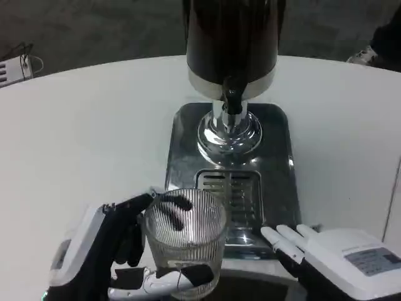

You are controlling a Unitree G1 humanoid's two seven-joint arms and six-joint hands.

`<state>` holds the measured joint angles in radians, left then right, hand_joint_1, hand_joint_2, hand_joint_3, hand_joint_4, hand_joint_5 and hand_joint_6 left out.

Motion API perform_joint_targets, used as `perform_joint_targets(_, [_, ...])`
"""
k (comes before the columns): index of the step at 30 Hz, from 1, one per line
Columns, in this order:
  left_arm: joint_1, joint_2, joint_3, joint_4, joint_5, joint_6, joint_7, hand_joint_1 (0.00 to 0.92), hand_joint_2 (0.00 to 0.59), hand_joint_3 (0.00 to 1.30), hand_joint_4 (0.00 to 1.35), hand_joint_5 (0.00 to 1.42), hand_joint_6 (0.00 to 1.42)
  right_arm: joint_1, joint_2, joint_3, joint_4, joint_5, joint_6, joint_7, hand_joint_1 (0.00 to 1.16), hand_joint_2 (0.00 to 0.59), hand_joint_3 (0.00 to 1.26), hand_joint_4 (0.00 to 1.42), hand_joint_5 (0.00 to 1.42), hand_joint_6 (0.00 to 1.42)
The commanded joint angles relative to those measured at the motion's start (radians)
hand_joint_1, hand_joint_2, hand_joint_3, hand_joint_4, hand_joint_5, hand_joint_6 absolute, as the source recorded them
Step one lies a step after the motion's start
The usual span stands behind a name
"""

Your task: Grasp the cup under the faucet to collect the drink, then remove the cup.

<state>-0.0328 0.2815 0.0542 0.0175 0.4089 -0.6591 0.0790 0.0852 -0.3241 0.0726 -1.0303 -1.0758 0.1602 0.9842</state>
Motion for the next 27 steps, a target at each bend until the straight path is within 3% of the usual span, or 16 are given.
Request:
perform_joint_targets(1, [-0.072, -0.019, -0.021, 0.075, 0.038, 0.009, 0.055, 0.603, 0.000, 1.00, 1.14, 1.32, 1.42, 0.026, 0.027, -0.033, -0.017, 0.013, -0.038, -0.004, 0.53, 0.436, 0.00, 0.00, 0.00, 0.00])
perform_joint_targets(9, [-0.220, -0.027, -0.060, 0.216, 0.117, 0.050, 0.133, 0.604, 0.000, 0.99, 1.14, 1.32, 1.42, 0.070, 0.086, -0.101, -0.017, 0.043, -0.125, -0.007, 0.53, 0.436, 0.00, 0.00, 0.00, 0.00])
perform_joint_targets(27, [-0.476, 0.022, -0.157, 0.505, 0.226, 0.142, 0.289, 0.604, 0.000, 0.99, 1.14, 1.31, 1.42, 0.121, 0.179, -0.248, -0.017, 0.148, -0.292, 0.015, 0.53, 0.436, 0.00, 0.00, 0.00, 0.00])
